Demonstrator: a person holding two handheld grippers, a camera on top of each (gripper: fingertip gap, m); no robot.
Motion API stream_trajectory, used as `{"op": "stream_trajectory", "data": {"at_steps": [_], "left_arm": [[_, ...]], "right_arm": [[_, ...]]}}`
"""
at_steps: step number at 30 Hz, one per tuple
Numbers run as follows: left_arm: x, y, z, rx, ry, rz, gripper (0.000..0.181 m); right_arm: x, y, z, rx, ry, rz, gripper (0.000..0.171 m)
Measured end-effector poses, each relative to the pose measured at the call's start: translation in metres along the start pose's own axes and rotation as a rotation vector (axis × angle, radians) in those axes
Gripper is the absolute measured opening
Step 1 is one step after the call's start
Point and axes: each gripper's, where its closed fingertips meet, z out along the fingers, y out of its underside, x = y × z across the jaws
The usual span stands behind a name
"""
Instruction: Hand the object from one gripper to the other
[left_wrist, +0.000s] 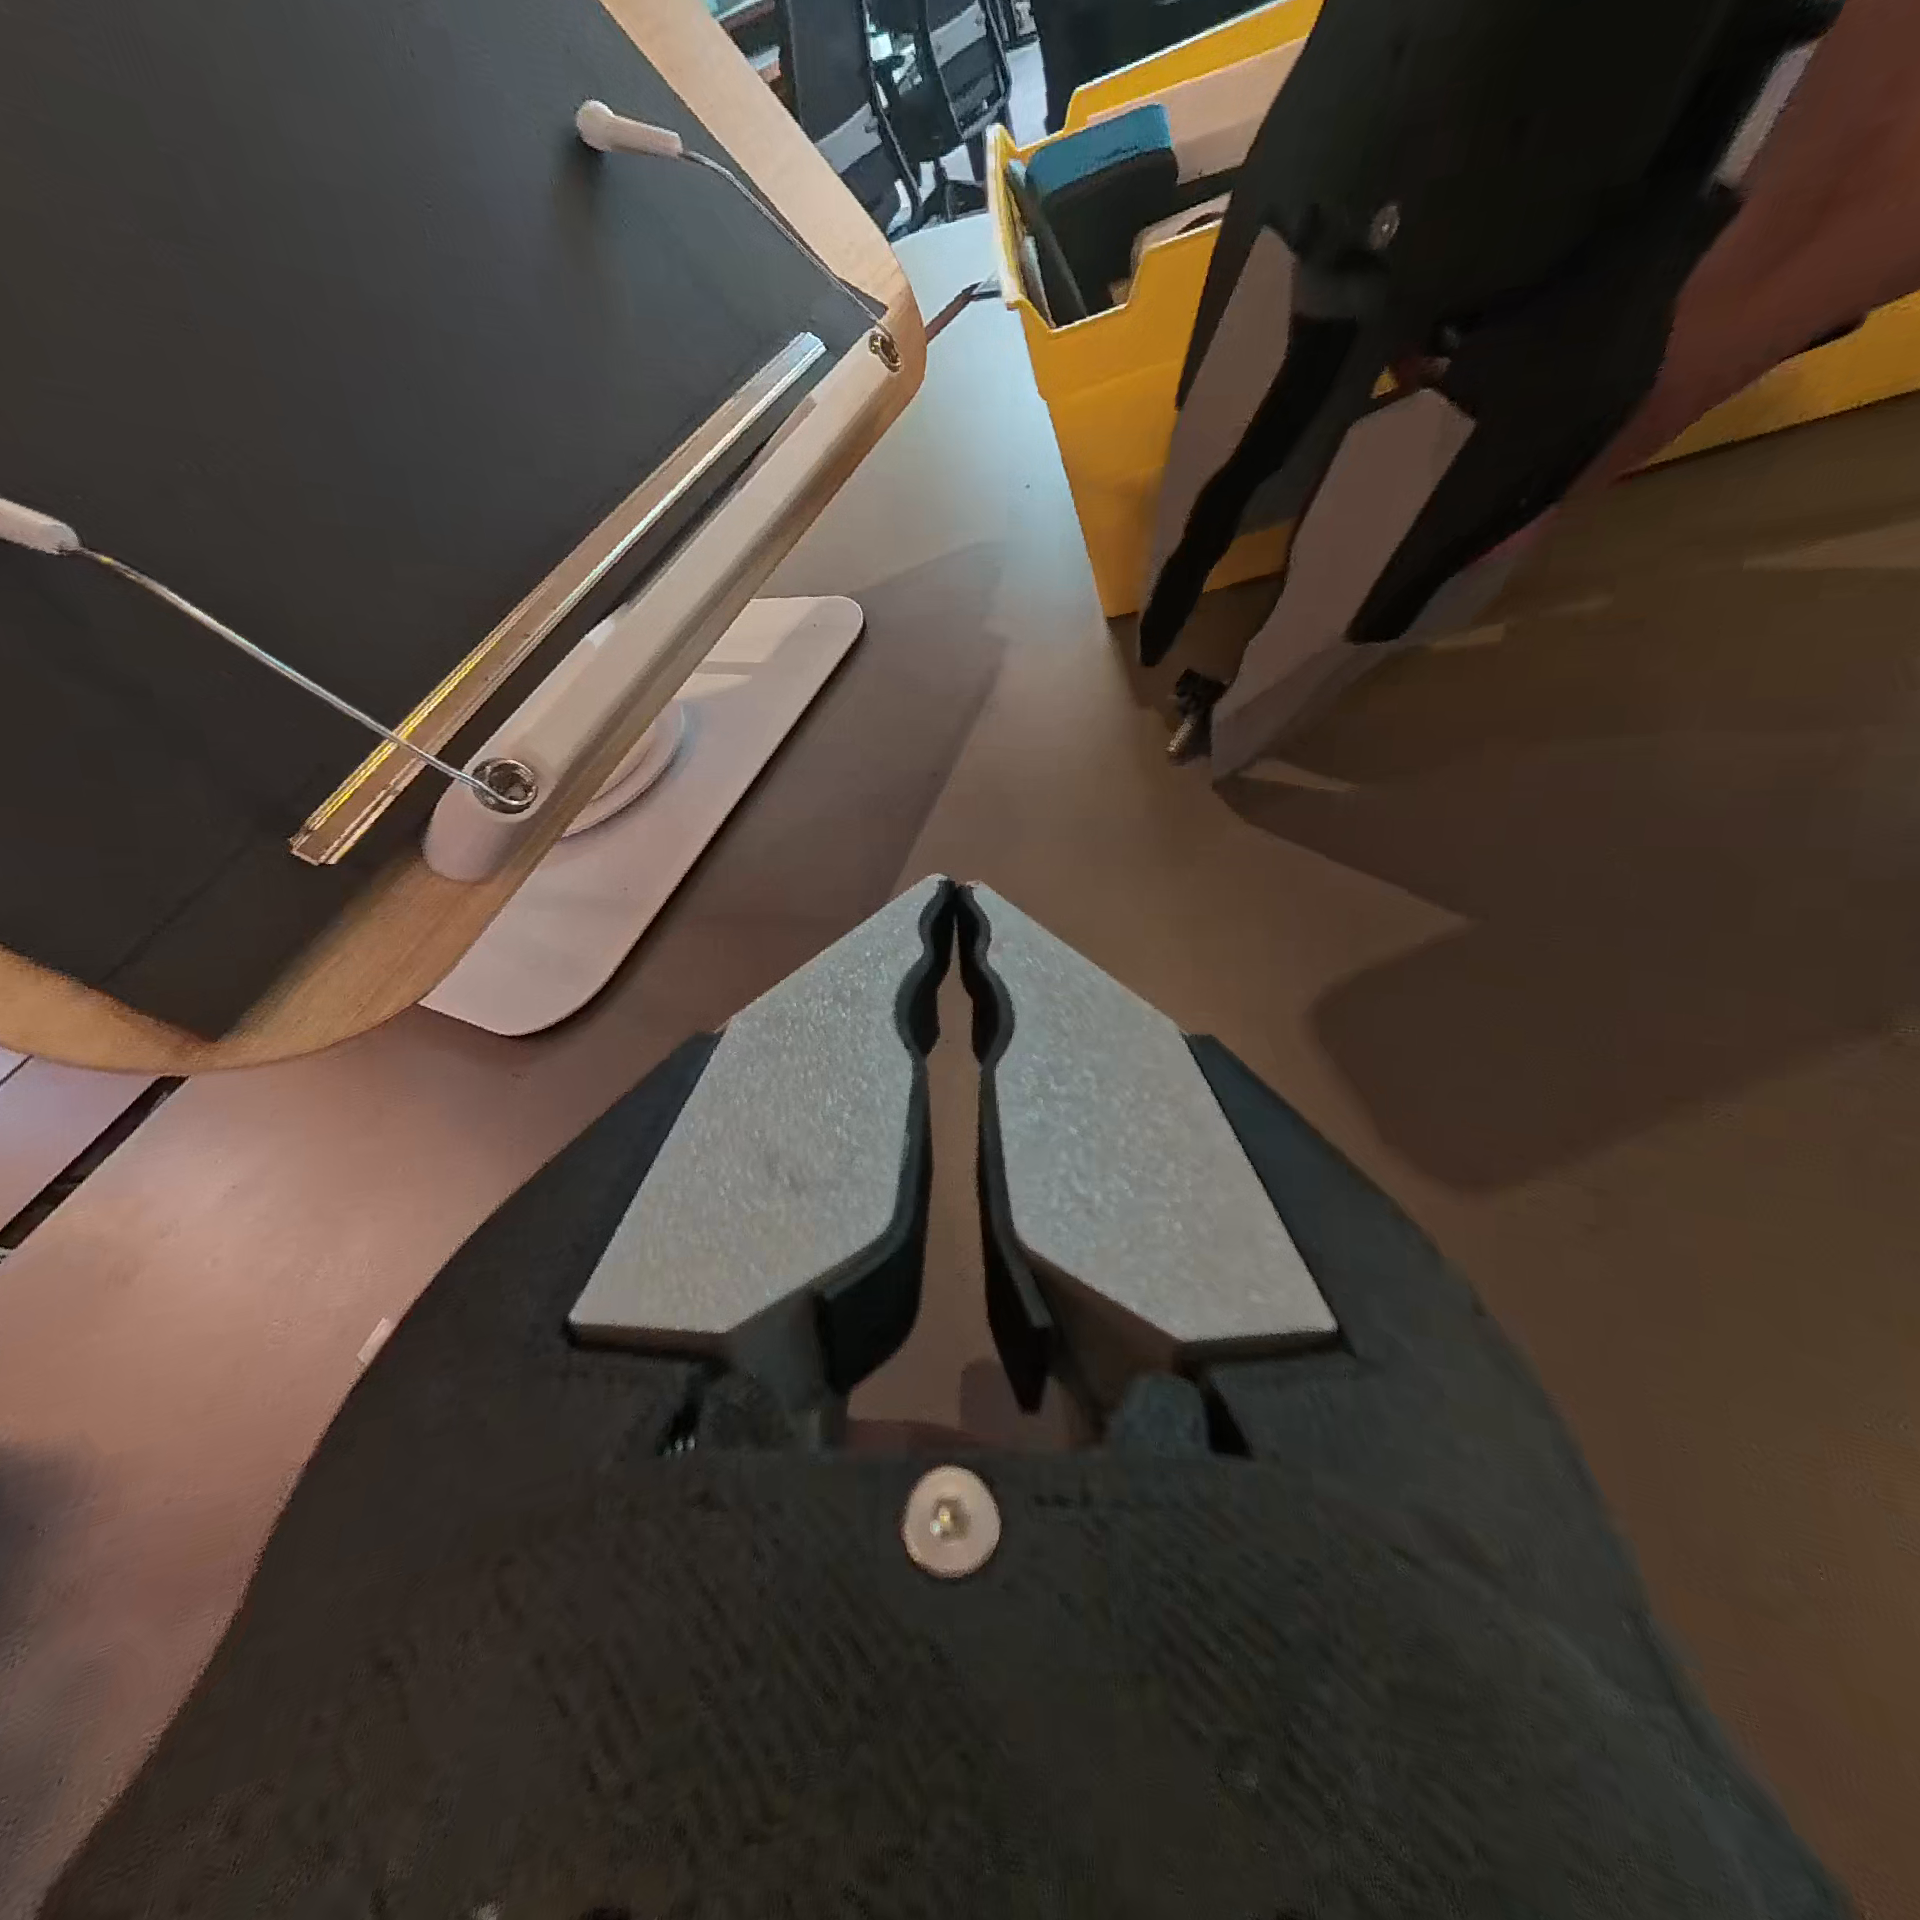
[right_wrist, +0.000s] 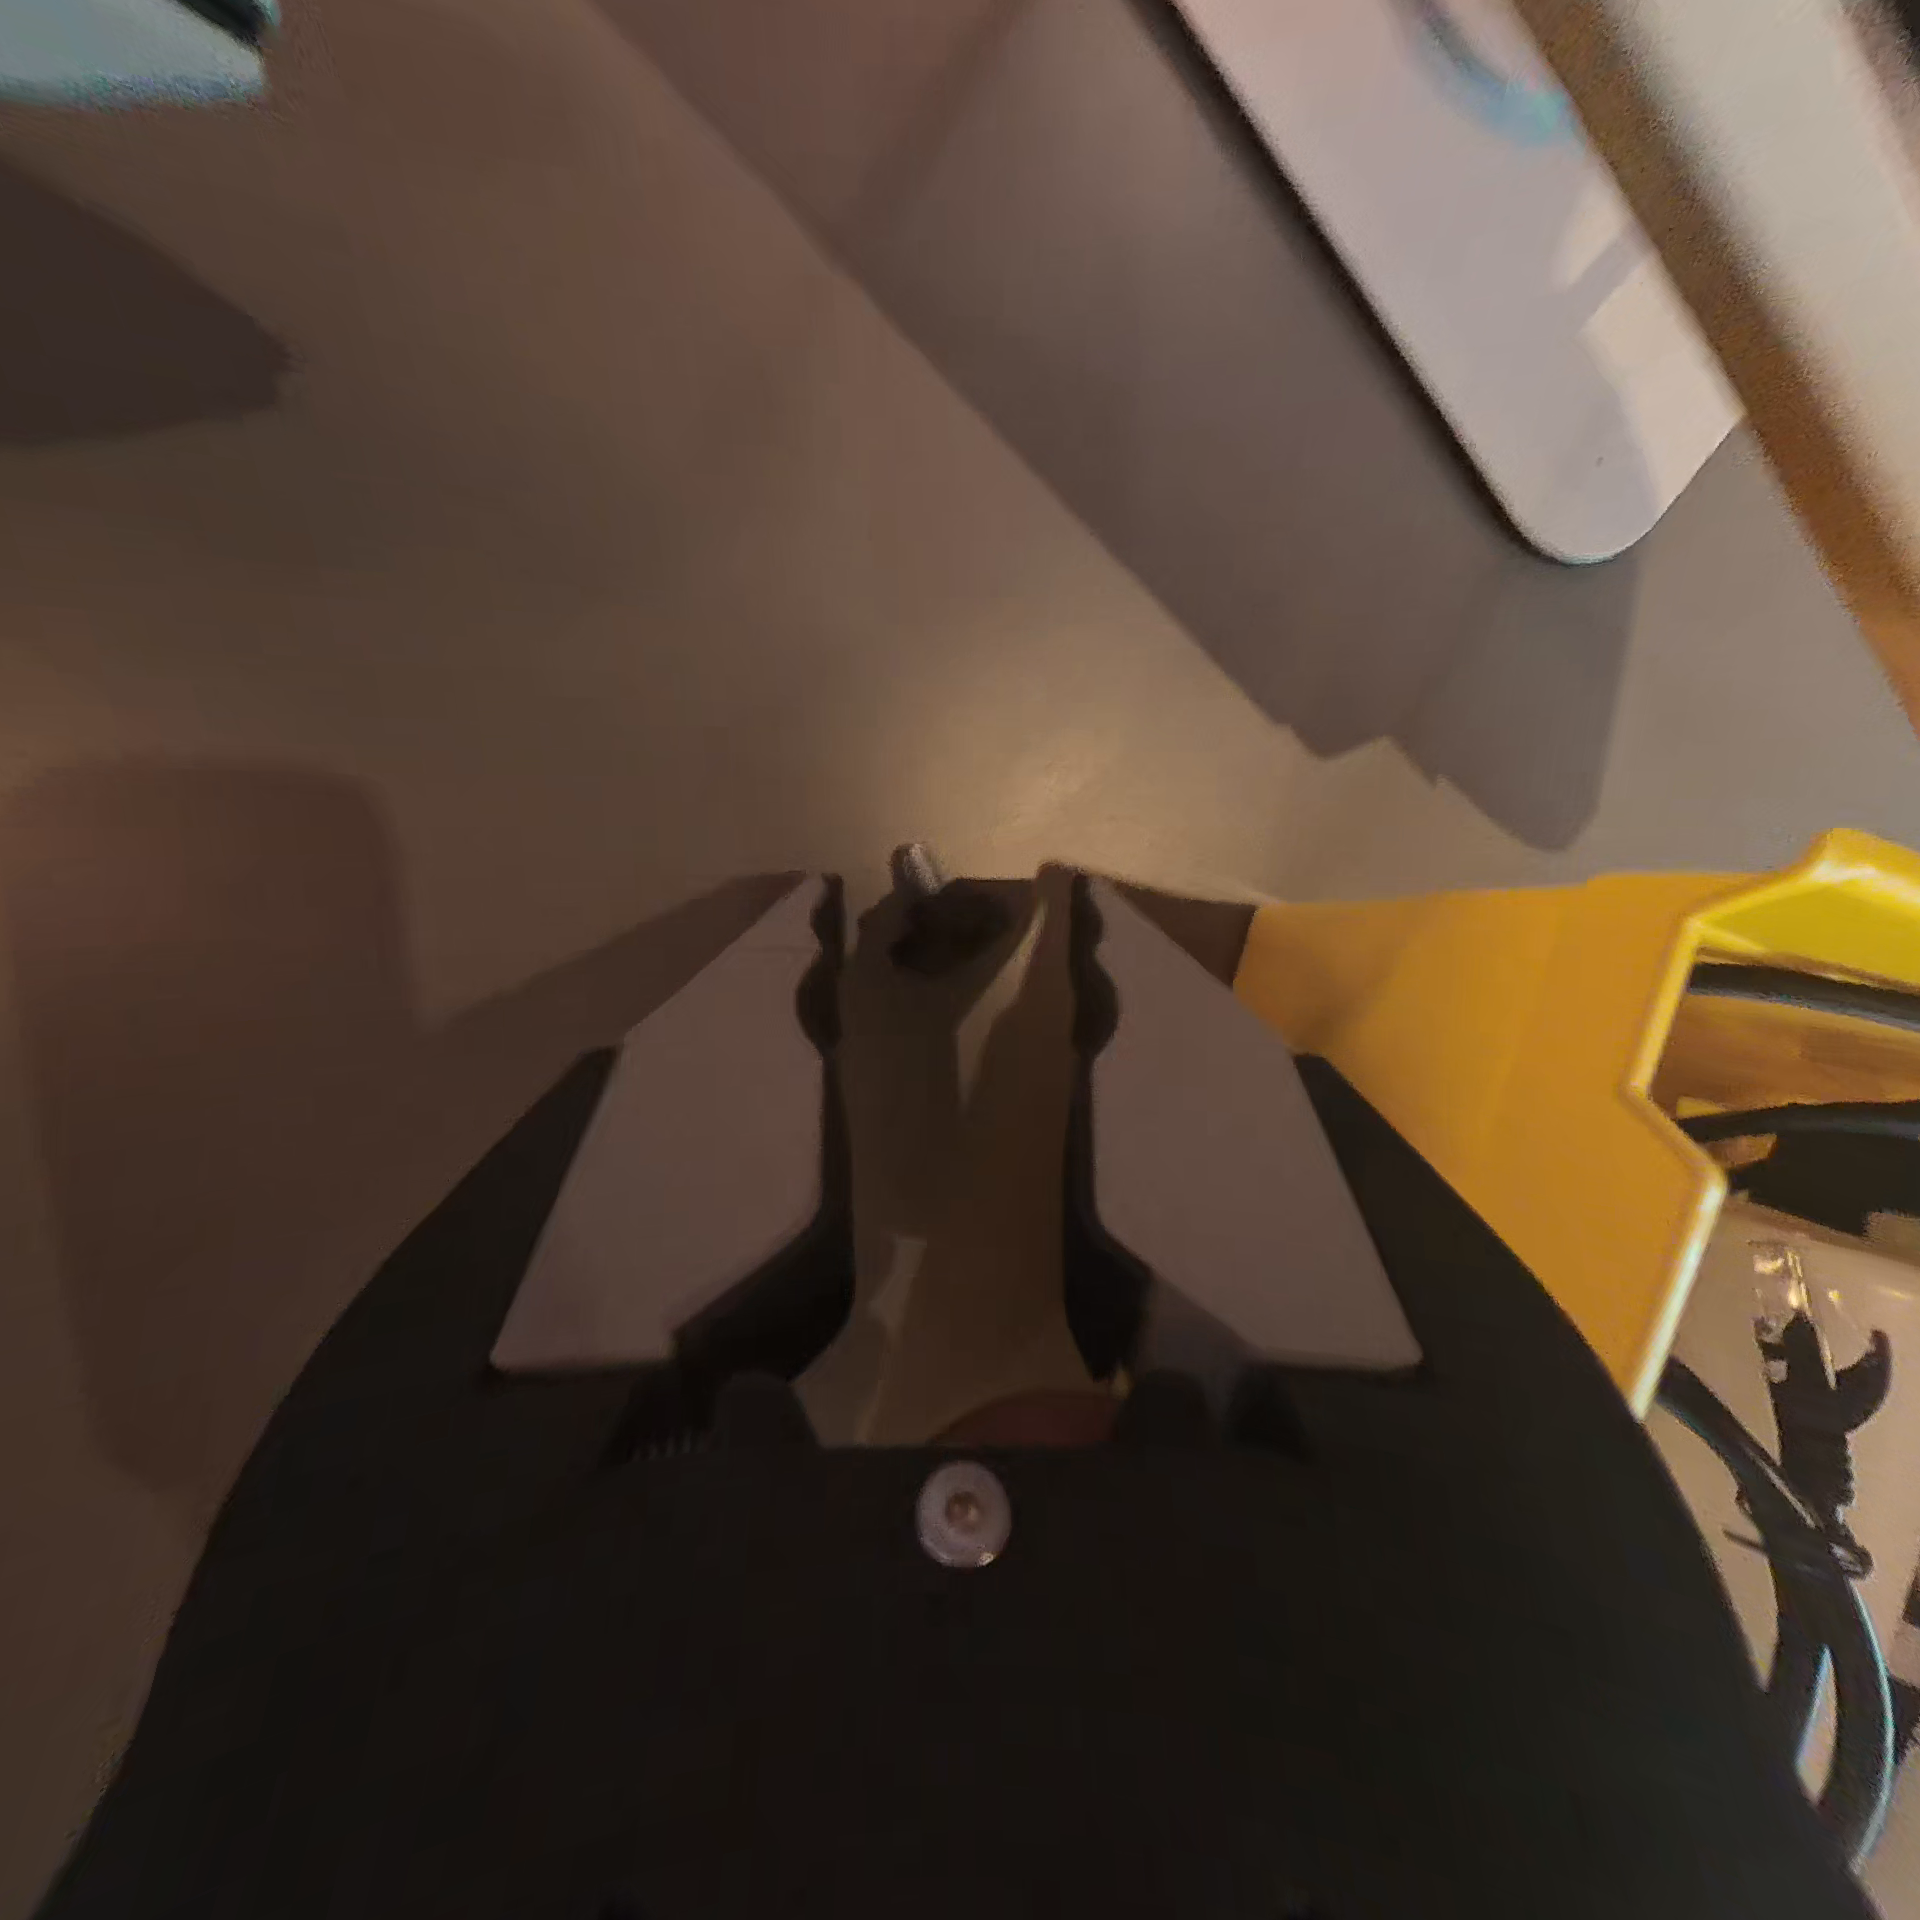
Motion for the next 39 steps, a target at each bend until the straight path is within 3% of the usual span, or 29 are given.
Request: {"op": "stream_trajectory", "data": {"at_steps": [3, 8, 10, 12, 18, 31, 35, 39], "left_arm": [[0.000, -0.001, -0.001, 0.007, 0.007, -0.008, 0.000], [0.021, -0.003, -0.002, 0.022, 0.118, 0.062, 0.000], [0.036, -0.008, -0.007, 0.073, 0.177, 0.149, 0.014], [0.044, -0.018, -0.013, 0.172, 0.149, 0.270, 0.014], [0.053, -0.023, -0.016, 0.227, 0.070, 0.509, 0.015], [0.057, -0.021, -0.018, 0.216, 0.130, 0.525, 0.004], [0.031, -0.028, -0.021, 0.222, 0.088, 0.346, 0.003], [0.031, -0.015, -0.020, 0.106, 0.376, -0.181, 0.003]], "right_arm": [[-0.003, 0.002, 0.002, 0.018, -0.046, 0.011, 0.017], [-0.012, -0.011, -0.009, 0.132, -0.088, 0.033, 0.016], [-0.029, -0.036, -0.032, 0.283, -0.235, 0.102, 0.015], [-0.048, -0.055, -0.054, 0.382, -0.409, 0.142, 0.016], [-0.083, -0.061, -0.072, 0.397, -0.715, 0.122, 0.015], [-0.085, -0.061, -0.074, 0.452, -0.842, 0.118, 0.019], [-0.072, -0.071, -0.095, 0.647, -0.728, -0.001, 0.032], [-0.072, -0.071, -0.112, 0.799, -0.618, -0.137, 0.047]]}}
